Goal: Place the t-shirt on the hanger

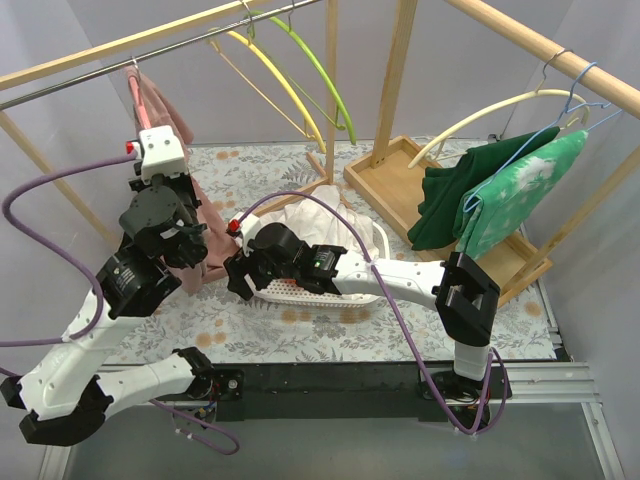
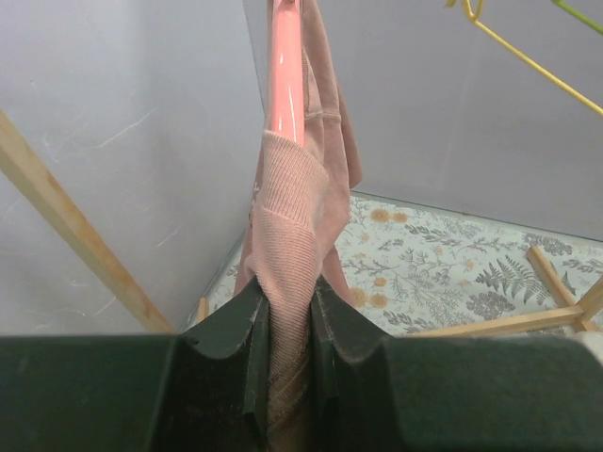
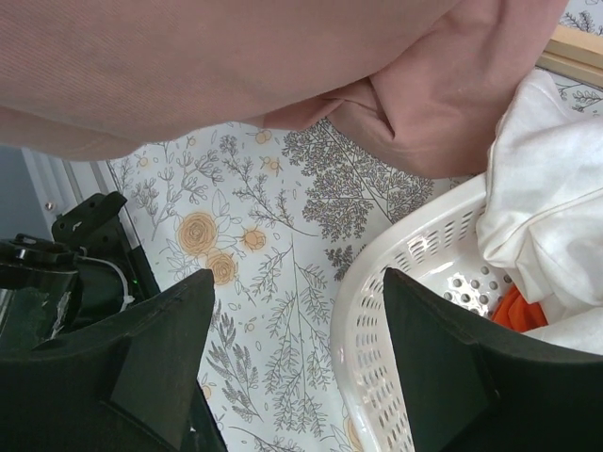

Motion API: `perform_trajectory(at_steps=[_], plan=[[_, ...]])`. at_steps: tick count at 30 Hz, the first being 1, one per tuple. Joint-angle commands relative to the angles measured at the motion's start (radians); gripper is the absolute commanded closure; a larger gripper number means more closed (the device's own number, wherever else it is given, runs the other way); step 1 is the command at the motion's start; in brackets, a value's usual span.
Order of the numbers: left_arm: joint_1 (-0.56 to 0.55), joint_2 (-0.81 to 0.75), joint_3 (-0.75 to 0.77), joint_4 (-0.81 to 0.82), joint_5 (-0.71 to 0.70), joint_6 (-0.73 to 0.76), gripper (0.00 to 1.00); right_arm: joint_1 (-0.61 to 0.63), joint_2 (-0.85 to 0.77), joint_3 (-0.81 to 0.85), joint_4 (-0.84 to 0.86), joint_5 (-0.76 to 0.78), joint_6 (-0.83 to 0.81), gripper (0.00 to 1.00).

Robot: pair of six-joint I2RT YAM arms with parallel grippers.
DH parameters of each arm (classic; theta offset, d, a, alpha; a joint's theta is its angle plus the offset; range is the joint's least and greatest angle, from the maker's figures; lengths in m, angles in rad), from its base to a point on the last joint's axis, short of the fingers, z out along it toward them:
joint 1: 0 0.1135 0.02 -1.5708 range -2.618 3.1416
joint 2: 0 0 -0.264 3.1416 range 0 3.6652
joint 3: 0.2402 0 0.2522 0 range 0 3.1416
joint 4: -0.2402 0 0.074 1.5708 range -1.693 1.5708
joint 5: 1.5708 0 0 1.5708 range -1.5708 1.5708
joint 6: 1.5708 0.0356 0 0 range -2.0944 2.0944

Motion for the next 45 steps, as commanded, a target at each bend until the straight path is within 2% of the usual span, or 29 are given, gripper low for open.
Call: perform_trajectory(at_steps=[1, 4, 11, 19, 23, 26, 35, 39, 45], plan=[[0.006, 0.008, -0.026, 0.119, 0.050, 0.031, 1.00, 0.005, -0.015, 0.037, -0.017, -0.012, -0.002, 0.20], [0.036, 0.023, -0.029, 0.122, 0.084, 0.025, 1.00, 0.005, -0.016, 0.034, -0.021, -0.012, -0.001, 0.20], [0.233, 0.081, 0.018, 0.044, 0.256, -0.069, 1.00, 0.007, -0.021, 0.027, -0.024, -0.006, -0.001, 0.20], [0.256, 0.059, 0.017, 0.124, 0.314, -0.037, 1.00, 0.007, -0.019, 0.011, -0.026, 0.000, -0.001, 0.21], [0.256, 0.028, 0.003, 0.107, 0.416, -0.040, 1.00, 0.008, -0.019, 0.005, -0.026, 0.002, 0.004, 0.21], [0.256, 0.008, -0.014, 0.087, 0.411, -0.049, 1.00, 0.008, -0.012, 0.004, -0.026, 0.003, 0.004, 0.21], [0.256, -0.061, -0.046, 0.162, 0.415, -0.046, 1.00, 0.016, 0.001, 0.011, -0.026, 0.002, 0.009, 0.21], [0.256, -0.029, -0.029, 0.193, 0.325, -0.017, 1.00, 0.016, 0.005, 0.013, -0.027, 0.002, 0.009, 0.21], [0.256, 0.005, -0.020, 0.228, 0.280, -0.014, 1.00, 0.016, 0.007, 0.014, -0.034, 0.002, 0.005, 0.21]])
